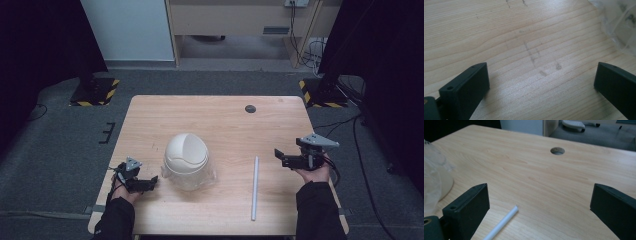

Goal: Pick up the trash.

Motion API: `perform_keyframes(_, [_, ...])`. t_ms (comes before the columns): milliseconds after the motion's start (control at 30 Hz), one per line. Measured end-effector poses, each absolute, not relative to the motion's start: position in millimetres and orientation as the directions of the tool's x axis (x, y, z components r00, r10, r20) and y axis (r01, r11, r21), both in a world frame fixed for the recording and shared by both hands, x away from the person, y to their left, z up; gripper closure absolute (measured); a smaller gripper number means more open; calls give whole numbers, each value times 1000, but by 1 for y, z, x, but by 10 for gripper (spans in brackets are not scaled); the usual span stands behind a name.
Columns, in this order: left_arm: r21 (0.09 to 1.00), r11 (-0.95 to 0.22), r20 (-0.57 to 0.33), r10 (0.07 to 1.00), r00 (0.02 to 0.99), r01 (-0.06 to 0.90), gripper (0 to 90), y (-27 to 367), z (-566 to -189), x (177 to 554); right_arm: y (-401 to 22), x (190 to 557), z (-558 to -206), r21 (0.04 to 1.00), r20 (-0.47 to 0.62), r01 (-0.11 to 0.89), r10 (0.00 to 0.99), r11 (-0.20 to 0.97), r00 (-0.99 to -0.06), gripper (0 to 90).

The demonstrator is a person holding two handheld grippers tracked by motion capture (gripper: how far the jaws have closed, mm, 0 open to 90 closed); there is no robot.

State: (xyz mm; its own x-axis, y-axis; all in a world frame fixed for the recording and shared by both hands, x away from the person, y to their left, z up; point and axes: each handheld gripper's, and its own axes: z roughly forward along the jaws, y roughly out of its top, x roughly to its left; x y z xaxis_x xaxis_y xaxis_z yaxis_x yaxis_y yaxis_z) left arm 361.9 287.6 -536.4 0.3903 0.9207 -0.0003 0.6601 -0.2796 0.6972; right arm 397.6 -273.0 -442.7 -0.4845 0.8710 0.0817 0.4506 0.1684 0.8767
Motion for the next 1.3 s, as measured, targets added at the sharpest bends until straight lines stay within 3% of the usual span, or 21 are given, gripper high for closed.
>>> perform_keyframes(1300, [697, -285, -1, 917, 398, 658, 0, 286, -536, 363, -200, 376, -339, 970, 1, 181, 743, 161, -669, 21])
